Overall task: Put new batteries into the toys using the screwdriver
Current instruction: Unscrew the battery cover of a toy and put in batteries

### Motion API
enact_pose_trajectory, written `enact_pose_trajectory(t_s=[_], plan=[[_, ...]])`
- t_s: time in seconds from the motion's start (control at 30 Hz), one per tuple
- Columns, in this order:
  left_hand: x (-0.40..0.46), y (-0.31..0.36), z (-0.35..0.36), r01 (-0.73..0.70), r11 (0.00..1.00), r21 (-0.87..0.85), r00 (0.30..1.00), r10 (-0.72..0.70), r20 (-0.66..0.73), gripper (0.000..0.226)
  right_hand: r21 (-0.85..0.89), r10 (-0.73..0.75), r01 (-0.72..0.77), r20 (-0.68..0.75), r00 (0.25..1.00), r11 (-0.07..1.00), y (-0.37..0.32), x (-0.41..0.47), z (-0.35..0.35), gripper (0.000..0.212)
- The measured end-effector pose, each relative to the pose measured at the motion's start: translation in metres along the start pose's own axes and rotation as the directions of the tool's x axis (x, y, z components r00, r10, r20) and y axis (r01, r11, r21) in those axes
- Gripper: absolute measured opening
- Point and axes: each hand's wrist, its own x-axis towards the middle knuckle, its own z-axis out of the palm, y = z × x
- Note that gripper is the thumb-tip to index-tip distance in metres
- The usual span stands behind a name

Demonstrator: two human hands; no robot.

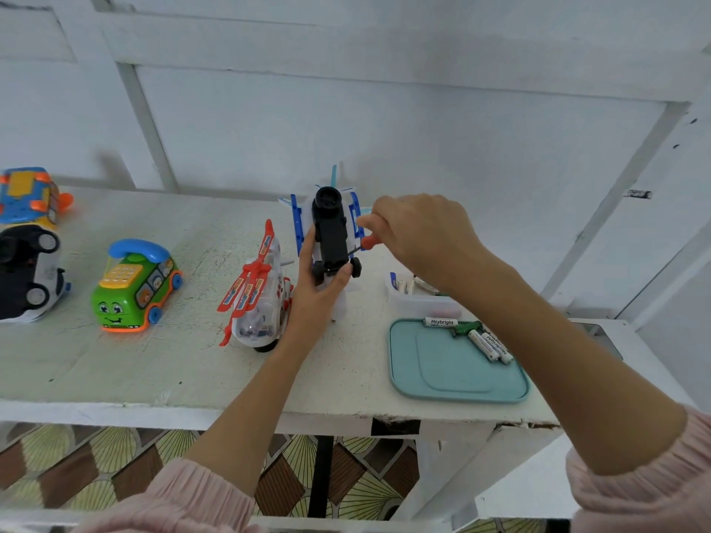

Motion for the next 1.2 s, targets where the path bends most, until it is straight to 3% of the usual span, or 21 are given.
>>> enact_pose_trajectory(t_s=[0.07, 0.13, 0.17, 0.23, 0.37, 0.47, 0.57, 0.7, 0.8, 0.83, 0.93, 1.0, 1.03, 1.07, 1.13, 1.2], plan=[[-0.001, 0.001, 0.001, -0.009, 1.000, 0.015, 1.000, 0.009, 0.005, 0.069, 0.096, 0.004, -0.002, -0.017, 1.000, 0.995, -0.002, -0.003, 0.000, 0.037], [-0.001, 0.001, 0.000, -0.018, 1.000, 0.024, 1.000, 0.017, 0.020, 0.069, 0.332, -0.103, 0.147, -0.147, 0.984, 0.932, -0.005, -0.005, 0.002, 0.018], [-0.002, 0.001, 0.000, -0.018, 1.000, 0.026, 1.000, 0.018, 0.025, 0.069, 0.363, -0.164, 0.214, -0.162, 0.973, 0.907, -0.006, -0.003, 0.002, 0.008], [-0.003, 0.002, 0.001, -0.020, 0.999, 0.026, 0.999, 0.019, 0.035, 0.069, 0.341, -0.228, 0.274, -0.170, 0.959, 0.899, -0.005, 0.001, 0.002, 0.014], [-0.004, 0.003, 0.003, -0.015, 1.000, 0.021, 0.999, 0.014, 0.045, 0.071, 0.229, -0.111, 0.135, -0.113, 0.987, 0.964, -0.003, 0.007, -0.002, 0.006], [-0.004, 0.002, 0.002, -0.004, 1.000, 0.004, 0.999, 0.004, 0.037, 0.071, 0.066, -0.058, 0.063, -0.088, 0.994, 0.996, -0.004, 0.007, -0.004, 0.013], [-0.005, 0.003, 0.003, -0.004, 1.000, 0.018, 0.999, 0.004, 0.045, 0.071, 0.111, -0.073, 0.084, -0.099, 0.992, 0.990, -0.003, 0.007, -0.006, 0.004], [-0.004, 0.004, 0.003, -0.017, 0.999, 0.039, 0.998, 0.014, 0.059, 0.070, 0.240, -0.100, 0.122, -0.104, 0.990, 0.963, -0.004, 0.008, -0.004, 0.021], [-0.004, 0.006, 0.003, -0.011, 0.999, 0.030, 0.999, 0.010, 0.051, 0.071, 0.238, -0.086, 0.112, -0.120, 0.989, 0.965, -0.006, 0.005, -0.007, 0.007], [-0.004, 0.006, 0.003, -0.008, 1.000, 0.028, 0.999, 0.007, 0.047, 0.071, 0.187, -0.062, 0.076, -0.082, 0.995, 0.979, -0.007, 0.006, -0.009, 0.006], [-0.005, 0.006, 0.003, -0.002, 1.000, 0.025, 0.999, 0.001, 0.034, 0.070, -0.051, 0.018, -0.017, 0.024, 1.000, 0.999, -0.009, 0.004, -0.013, 0.035], [-0.005, 0.006, 0.002, 0.003, 1.000, 0.022, 0.999, -0.004, 0.033, 0.071, 0.032, 0.023, -0.024, 0.024, 0.999, 0.999, -0.008, 0.002, -0.013, 0.040], [-0.005, 0.007, 0.002, 0.001, 1.000, 0.022, 0.999, -0.002, 0.032, 0.071, 0.155, -0.015, 0.017, -0.016, 1.000, 0.988, -0.007, 0.000, -0.011, 0.036], [-0.005, 0.007, 0.002, -0.002, 1.000, 0.021, 0.999, 0.001, 0.033, 0.070, 0.264, -0.100, 0.121, -0.093, 0.991, 0.957, -0.008, -0.002, -0.008, 0.027], [-0.006, 0.008, 0.002, -0.008, 1.000, 0.017, 0.999, 0.007, 0.042, 0.070, 0.299, -0.236, 0.278, -0.171, 0.957, 0.913, -0.008, -0.004, -0.009, 0.007], [-0.007, 0.008, 0.003, -0.014, 1.000, 0.017, 0.998, 0.013, 0.055, 0.070, 0.330, -0.230, 0.245, -0.084, 0.970, 0.912, -0.008, -0.002, -0.011, 0.009]])
